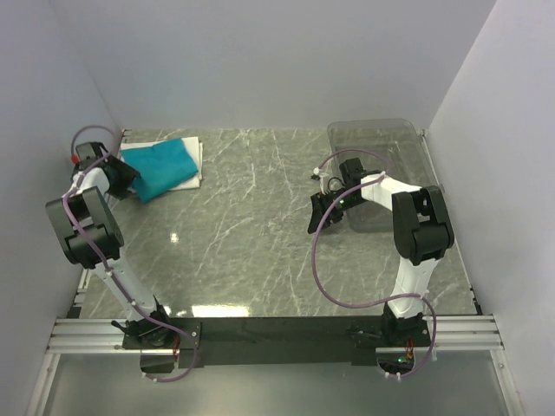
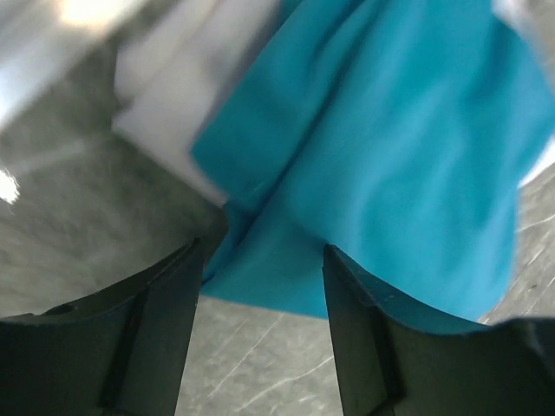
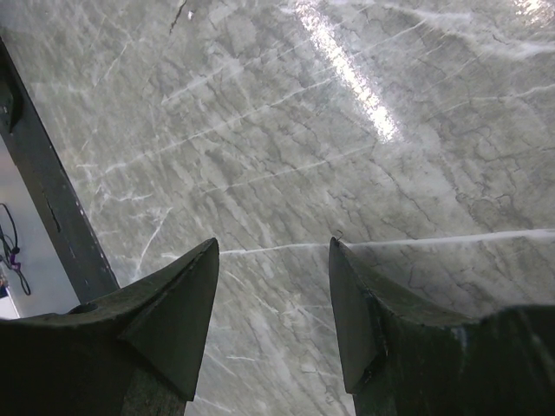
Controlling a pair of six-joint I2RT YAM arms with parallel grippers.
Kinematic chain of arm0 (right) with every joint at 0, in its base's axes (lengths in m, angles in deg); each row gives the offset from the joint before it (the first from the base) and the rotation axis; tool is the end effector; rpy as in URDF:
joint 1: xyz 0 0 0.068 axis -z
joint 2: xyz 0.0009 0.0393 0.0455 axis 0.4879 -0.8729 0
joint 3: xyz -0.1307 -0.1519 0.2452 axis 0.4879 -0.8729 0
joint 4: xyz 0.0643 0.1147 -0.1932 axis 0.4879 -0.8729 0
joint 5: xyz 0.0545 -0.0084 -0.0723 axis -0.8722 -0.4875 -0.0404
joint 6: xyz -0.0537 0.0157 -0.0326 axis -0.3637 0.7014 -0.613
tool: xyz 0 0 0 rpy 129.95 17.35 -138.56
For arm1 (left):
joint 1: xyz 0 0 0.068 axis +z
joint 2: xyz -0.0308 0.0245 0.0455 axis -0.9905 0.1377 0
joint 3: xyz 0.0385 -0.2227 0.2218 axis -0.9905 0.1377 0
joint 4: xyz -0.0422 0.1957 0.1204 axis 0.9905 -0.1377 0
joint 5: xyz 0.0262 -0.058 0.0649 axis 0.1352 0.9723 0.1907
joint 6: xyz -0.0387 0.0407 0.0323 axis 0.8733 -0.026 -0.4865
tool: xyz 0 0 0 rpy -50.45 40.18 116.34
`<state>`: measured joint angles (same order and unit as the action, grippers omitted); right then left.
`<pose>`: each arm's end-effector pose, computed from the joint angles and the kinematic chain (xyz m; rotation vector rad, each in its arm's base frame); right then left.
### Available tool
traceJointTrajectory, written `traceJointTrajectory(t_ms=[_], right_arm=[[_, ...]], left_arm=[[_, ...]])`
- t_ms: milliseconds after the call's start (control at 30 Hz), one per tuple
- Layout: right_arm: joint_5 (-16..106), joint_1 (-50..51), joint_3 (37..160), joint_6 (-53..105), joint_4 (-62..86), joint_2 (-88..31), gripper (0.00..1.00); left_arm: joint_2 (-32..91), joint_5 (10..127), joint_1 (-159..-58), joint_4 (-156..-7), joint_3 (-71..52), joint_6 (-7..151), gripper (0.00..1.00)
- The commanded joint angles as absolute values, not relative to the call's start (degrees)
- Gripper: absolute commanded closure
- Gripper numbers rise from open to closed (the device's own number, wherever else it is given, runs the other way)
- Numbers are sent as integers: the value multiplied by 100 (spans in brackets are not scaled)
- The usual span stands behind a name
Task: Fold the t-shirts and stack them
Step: Neatly place the folded tshirt to the corner
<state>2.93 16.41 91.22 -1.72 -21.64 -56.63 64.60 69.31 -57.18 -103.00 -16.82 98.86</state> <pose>0.3342 0.1150 0.2069 -0.9040 2.4313 1.1585 0.3875 0.1711 0.2501 -1.2286 2.1172 -0.2989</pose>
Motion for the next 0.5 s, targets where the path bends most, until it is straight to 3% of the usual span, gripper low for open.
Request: traceJointTrajectory(t_ms=[0, 333, 467], right_arm=[[145, 1673, 9302, -290, -2161, -5552, 39], [136, 1673, 9293, -290, -2170, -5517, 39], [136, 1681, 9302, -298, -2179, -5517, 39]], left_arm=[[6199, 7339, -5765, -9609, -1181, 10538, 38], [6330, 7023, -5888, -9528, -978, 10468, 37], [6471, 7084, -5888, -9546, -943, 10468, 44]])
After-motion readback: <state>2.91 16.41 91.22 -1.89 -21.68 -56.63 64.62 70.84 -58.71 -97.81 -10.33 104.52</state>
